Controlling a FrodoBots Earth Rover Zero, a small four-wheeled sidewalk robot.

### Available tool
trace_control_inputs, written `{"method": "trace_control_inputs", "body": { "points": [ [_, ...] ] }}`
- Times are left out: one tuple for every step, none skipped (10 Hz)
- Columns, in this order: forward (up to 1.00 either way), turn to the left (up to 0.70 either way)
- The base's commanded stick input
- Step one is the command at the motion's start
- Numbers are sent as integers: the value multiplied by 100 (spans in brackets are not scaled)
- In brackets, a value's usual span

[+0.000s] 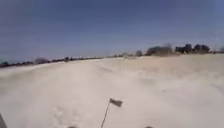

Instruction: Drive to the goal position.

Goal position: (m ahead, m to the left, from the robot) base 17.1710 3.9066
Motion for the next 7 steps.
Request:
{"method": "trace_control_inputs", "body": {
  "points": [
    [70,0],
    [70,0],
    [70,0],
    [70,0],
    [70,0],
    [70,1],
    [70,7]
  ]
}}
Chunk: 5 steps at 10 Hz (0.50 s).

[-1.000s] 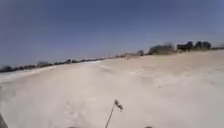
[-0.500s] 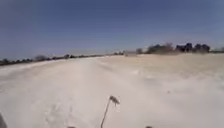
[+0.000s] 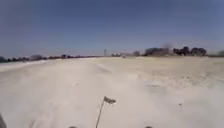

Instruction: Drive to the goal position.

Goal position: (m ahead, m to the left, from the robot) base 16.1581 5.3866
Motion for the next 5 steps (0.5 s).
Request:
{"method": "trace_control_inputs", "body": {
  "points": [
    [70,22],
    [70,35],
    [70,35],
    [70,35],
    [70,35]
  ]
}}
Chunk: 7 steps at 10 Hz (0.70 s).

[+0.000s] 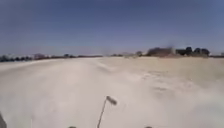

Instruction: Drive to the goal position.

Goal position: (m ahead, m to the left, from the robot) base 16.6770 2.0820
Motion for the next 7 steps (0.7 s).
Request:
{"method": "trace_control_inputs", "body": {
  "points": [
    [70,13],
    [70,0],
    [70,0],
    [70,0],
    [70,0],
    [70,0],
    [70,0]
  ]
}}
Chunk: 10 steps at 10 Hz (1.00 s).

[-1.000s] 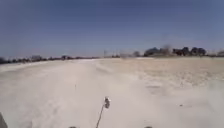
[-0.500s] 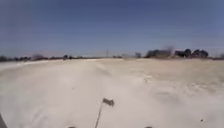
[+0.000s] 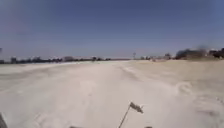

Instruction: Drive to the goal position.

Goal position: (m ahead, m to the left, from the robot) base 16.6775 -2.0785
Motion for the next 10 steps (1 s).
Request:
{"method": "trace_control_inputs", "body": {
  "points": [
    [70,0],
    [70,0],
    [70,0],
    [70,0],
    [70,0],
    [70,0],
    [70,0],
    [70,0],
    [70,0],
    [70,0]
  ]
}}
